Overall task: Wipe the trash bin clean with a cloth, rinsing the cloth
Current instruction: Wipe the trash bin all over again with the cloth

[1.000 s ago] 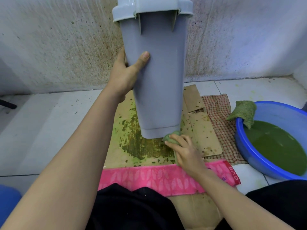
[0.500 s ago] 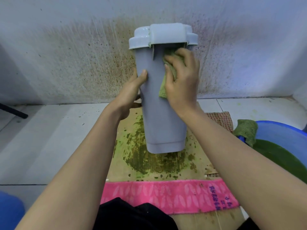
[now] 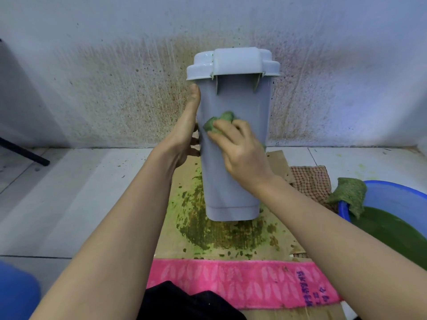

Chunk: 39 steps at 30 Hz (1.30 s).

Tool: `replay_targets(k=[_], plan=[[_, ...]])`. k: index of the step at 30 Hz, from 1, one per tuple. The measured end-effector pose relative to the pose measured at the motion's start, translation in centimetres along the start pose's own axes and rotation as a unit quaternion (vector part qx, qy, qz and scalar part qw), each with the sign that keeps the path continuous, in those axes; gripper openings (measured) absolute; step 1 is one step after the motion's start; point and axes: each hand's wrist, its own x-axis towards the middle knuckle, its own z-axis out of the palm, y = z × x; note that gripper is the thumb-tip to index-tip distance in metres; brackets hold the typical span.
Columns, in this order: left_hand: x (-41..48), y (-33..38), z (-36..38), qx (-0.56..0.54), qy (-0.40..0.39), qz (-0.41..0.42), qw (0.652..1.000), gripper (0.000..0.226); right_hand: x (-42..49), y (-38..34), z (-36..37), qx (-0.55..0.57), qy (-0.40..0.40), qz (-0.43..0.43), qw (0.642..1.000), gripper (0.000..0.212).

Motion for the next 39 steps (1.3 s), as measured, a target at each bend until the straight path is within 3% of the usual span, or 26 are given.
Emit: replay_targets(k=[3,8,15,18,23,27,31,34,39], plan=[[0.0,0.2,0.6,0.033,0.024,0.004,0.999,0.078,-3.4,-0.8,-0.1,0.001,-0.035,-0.032,0.999,0.032],[0.5,-0.3,1.6,0.038,0.070,0.049,0.996,0.064,-10.8,-1.6,0.2,0.019,-0.112,-0.017,0.993,0.034],[-0.4,-0.6,1.8,0.031,0.064,0.052,0.996,0.052,-14.3,-2.9,-0.8,0.077,-0.201,0.039,0.976,0.050],[-1.5,-0.8,1.9,0.026,0.069,0.058,0.996,0.051,-14.4,-2.9,-2.1,0.127,-0.244,0.079,0.958,0.042],[-3.5,-1.7,2.0,0.026,0.084,0.062,0.994,0.062,-14.1,-3.0,-5.4,0.219,-0.134,0.274,0.927,0.024],[-5.8,-3.1,2.2,0.014,0.069,0.060,0.996,0.045,-12.7,-3.3,-7.2,0.270,-0.068,0.407,0.870,0.026],[-8.9,-5.2,2.8,-0.011,0.071,0.058,0.996,0.032,-11.8,-4.0,-8.6,0.278,-0.047,0.473,0.835,0.022],[-11.3,-6.8,3.4,-0.026,0.073,0.066,0.995,0.039,-12.6,-4.7,-9.1,0.279,-0.076,0.506,0.813,0.021],[-13.3,-7.2,3.6,-0.014,0.072,0.072,0.995,0.025,-13.5,-5.6,-10.7,0.306,-0.088,0.543,0.777,0.020]])
